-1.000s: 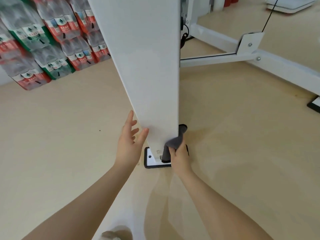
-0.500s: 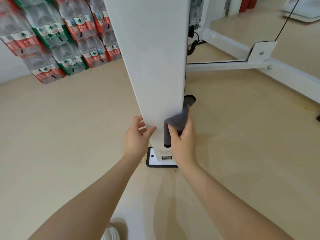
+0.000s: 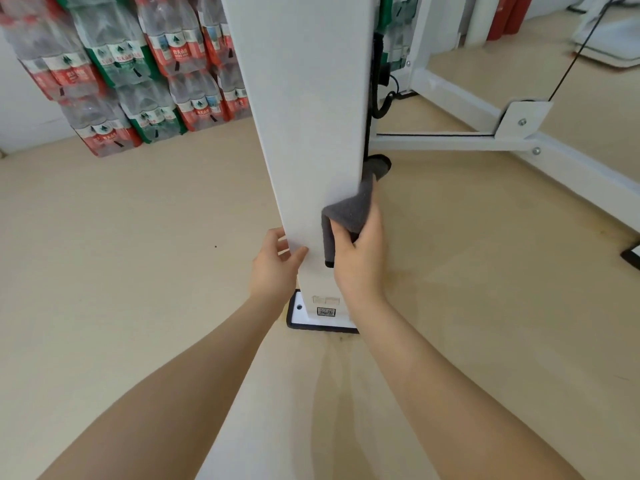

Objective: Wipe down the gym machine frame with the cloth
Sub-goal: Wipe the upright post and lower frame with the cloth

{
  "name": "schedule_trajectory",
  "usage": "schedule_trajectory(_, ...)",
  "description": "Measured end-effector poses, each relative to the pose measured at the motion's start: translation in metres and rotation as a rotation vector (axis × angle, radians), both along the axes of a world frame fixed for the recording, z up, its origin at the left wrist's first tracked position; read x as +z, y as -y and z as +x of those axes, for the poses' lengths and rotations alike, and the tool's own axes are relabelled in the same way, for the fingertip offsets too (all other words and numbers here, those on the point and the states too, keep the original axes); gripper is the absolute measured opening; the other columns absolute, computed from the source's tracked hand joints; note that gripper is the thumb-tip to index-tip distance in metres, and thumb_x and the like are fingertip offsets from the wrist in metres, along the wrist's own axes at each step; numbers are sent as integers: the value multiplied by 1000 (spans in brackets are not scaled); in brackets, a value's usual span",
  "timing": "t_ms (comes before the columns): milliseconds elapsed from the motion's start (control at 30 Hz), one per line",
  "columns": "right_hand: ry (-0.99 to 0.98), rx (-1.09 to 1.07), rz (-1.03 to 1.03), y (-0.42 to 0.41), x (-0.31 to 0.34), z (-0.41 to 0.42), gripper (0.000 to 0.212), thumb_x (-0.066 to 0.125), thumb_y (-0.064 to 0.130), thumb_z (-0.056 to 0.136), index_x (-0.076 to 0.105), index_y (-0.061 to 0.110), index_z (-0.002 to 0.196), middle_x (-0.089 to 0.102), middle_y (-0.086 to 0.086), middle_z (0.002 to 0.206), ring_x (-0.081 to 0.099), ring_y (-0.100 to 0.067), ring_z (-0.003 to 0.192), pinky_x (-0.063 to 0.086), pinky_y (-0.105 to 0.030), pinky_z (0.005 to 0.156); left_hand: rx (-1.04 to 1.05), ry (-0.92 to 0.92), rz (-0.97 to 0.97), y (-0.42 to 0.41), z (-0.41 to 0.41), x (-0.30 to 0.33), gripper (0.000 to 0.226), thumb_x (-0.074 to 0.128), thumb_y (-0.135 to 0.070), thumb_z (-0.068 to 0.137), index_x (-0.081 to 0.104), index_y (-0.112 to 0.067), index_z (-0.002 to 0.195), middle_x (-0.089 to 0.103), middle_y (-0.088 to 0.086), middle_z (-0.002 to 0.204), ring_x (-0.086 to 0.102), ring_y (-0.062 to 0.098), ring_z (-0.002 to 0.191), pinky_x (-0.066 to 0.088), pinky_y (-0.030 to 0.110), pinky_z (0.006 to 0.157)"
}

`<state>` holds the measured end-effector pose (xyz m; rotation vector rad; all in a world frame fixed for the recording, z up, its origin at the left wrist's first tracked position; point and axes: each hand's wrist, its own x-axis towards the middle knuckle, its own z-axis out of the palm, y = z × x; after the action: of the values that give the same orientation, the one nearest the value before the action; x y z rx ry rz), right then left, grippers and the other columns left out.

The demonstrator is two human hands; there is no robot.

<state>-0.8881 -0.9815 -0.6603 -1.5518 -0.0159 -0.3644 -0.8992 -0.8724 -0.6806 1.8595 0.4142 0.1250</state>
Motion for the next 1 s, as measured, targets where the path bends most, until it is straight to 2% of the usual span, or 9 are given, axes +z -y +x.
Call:
schedule_trajectory(67, -1, 2, -30, 1, -1, 3, 62, 56, 19, 86, 32, 17, 143, 49, -2, 136, 45, -12, 126, 37, -23, 104, -5, -15, -26, -2, 0, 3, 21, 57, -16, 89, 50, -26, 106, 60, -8, 101, 58, 1, 82, 44, 21, 63)
schedule_trajectory(200, -316, 12, -46, -1, -40, -1, 56, 57, 15, 91, 35, 18, 143, 57, 3, 127, 52, -15, 118, 41, -21, 93, -18, -13, -78, -8, 2, 0, 22, 59, -20, 88, 54, -26, 109, 62, -5, 108, 59, 4, 88, 44, 20, 66)
schedule_trajectory(300, -420, -27, -88, -7, -55, -8, 56, 56, 17, 92, 35, 19, 143, 57, 0, 128, 53, -18, 117, 41, -21, 90, -36, 16, -59, -13, 3, -5, 22, 60, -21, 88, 54, -26, 108, 62, -7, 108, 60, 7, 88, 44, 22, 67)
schedule_trajectory(367, -392, -78, -75, -9, -39, -7, 55, 56, 17, 92, 35, 21, 143, 56, 2, 130, 52, -15, 118, 41, -20, 92, -68, 8, -52, -14, 5, -4, 23, 59, -21, 88, 53, -24, 111, 61, -6, 108, 59, 5, 86, 43, 17, 62)
schedule_trajectory(467, -260, -136, -77, -12, 10, -9, 55, 56, 13, 91, 37, 19, 142, 56, 9, 125, 51, 0, 110, 38, -2, 82, -139, -48, -45, -19, 8, 7, 27, 57, -25, 90, 51, -19, 116, 60, -3, 110, 56, 2, 79, 40, 11, 52)
schedule_trajectory(600, -112, -204, -129, -11, 80, -8, 52, 59, 13, 90, 42, 12, 139, 59, 6, 121, 50, 6, 102, 37, 0, 81, -256, -134, -88, -31, 9, 50, 45, 54, -41, 90, 48, -12, 124, 56, -3, 120, 54, 8, 98, 41, 22, 78)
schedule_trajectory(700, -64, -254, -153, -8, 114, -6, 53, 61, 16, 89, 43, 15, 139, 61, 11, 115, 54, 0, 104, 41, -6, 83, -249, 90, -109, -37, 10, 95, 52, 60, -35, 87, 41, -16, 131, 48, -5, 127, 46, 10, 116, 39, 25, 93)
schedule_trajectory(833, -89, -277, -130, -14, 126, -4, 55, 62, 18, 88, 43, 19, 139, 60, 15, 110, 55, -1, 104, 43, -14, 86, -315, 375, -120, -36, 17, 145, 50, 62, -20, 87, 38, -26, 131, 48, -13, 121, 49, -3, 104, 44, 15, 86)
schedule_trajectory(1000, -287, -237, -120, -22, 93, -5, 54, 62, 23, 88, 43, 22, 138, 62, 4, 120, 57, -14, 112, 45, -26, 90, -311, 424, -112, -35, 21, 148, 42, 59, -17, 89, 46, -35, 125, 53, -16, 117, 52, -7, 102, 43, 11, 80)
